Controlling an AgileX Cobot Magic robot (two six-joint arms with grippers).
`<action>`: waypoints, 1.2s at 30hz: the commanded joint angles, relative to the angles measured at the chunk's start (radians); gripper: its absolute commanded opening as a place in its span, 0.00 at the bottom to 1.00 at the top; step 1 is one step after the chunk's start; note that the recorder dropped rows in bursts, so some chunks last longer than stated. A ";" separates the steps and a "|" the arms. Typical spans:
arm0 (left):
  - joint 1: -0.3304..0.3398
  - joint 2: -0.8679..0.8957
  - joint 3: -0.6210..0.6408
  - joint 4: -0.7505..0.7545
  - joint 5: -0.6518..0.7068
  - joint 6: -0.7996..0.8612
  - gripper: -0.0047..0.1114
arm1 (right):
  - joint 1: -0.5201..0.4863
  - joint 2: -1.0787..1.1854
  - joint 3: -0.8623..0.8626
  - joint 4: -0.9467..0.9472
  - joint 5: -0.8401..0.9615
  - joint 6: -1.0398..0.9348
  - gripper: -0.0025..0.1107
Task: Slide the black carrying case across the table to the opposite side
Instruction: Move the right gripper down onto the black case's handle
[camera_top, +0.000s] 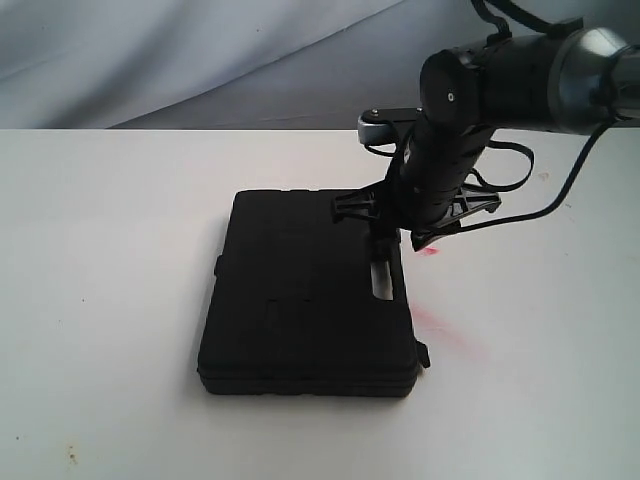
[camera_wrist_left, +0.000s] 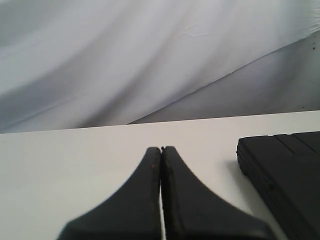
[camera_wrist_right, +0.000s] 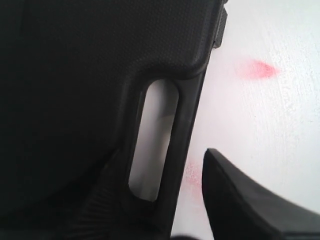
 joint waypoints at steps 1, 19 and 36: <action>0.002 -0.004 0.005 0.000 -0.001 -0.003 0.04 | -0.011 0.016 -0.007 0.001 -0.017 -0.003 0.42; 0.002 -0.004 0.005 0.000 -0.001 -0.004 0.04 | -0.012 0.130 0.000 0.010 -0.072 -0.003 0.41; 0.002 -0.004 0.005 0.000 -0.001 -0.003 0.04 | -0.012 0.155 0.019 0.026 -0.087 -0.003 0.02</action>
